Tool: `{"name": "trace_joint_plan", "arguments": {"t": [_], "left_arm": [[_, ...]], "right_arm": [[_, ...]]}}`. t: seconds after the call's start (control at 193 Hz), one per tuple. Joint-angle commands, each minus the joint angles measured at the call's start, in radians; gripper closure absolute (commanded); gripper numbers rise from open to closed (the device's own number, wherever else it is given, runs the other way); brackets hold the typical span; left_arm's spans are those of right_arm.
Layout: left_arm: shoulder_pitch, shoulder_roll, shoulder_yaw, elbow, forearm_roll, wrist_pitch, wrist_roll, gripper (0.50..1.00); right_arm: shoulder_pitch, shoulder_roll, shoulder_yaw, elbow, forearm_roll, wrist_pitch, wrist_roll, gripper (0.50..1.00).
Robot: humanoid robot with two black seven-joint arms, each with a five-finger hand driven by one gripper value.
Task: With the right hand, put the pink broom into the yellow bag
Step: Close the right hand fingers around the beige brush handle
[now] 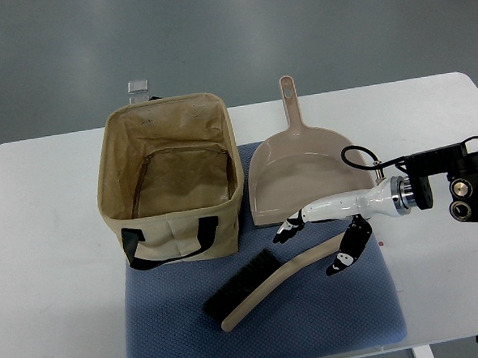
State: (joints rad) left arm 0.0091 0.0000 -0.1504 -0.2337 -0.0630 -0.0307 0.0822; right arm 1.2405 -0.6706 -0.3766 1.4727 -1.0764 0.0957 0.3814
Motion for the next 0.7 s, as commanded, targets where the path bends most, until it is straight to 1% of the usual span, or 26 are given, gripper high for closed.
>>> {"name": "trace_joint_plan", "arguments": {"t": [0.0, 0.026, 0.109, 0.155, 0.212, 0.29, 0.404, 0.693], "left_arm": [[0.0, 0.0, 0.0, 0.001, 0.0, 0.0, 0.001, 0.5], [0.0, 0.0, 0.0, 0.001, 0.0, 0.0, -0.001, 0.5], [0.0, 0.0, 0.0, 0.001, -0.001, 0.0, 0.001, 0.5], [0.0, 0.0, 0.0, 0.001, 0.0, 0.0, -0.001, 0.5], [0.0, 0.0, 0.0, 0.001, 0.0, 0.0, 0.001, 0.5], [0.0, 0.0, 0.0, 0.001, 0.0, 0.0, 0.001, 0.5], [0.002, 0.0, 0.0, 0.001, 0.0, 0.0, 0.001, 0.5], [0.002, 0.0, 0.0, 0.001, -0.001, 0.0, -0.001, 0.5]], "right_arm": [[-0.009, -0.003, -0.004, -0.002, -0.013, -0.001, 0.01, 0.718], [-0.015, -0.004, -0.004, -0.002, -0.016, -0.001, 0.011, 0.73], [-0.024, -0.003, -0.004, -0.005, -0.022, -0.002, 0.011, 0.744], [-0.03, -0.001, -0.004, -0.015, -0.022, -0.002, 0.011, 0.764], [-0.038, 0.0, -0.002, -0.025, -0.027, -0.004, 0.011, 0.773], [-0.047, 0.006, 0.001, -0.038, -0.033, -0.004, 0.011, 0.773], [-0.061, 0.019, 0.001, -0.06, -0.034, -0.024, 0.011, 0.775], [-0.081, 0.046, 0.001, -0.097, -0.048, -0.034, 0.011, 0.773]]}}
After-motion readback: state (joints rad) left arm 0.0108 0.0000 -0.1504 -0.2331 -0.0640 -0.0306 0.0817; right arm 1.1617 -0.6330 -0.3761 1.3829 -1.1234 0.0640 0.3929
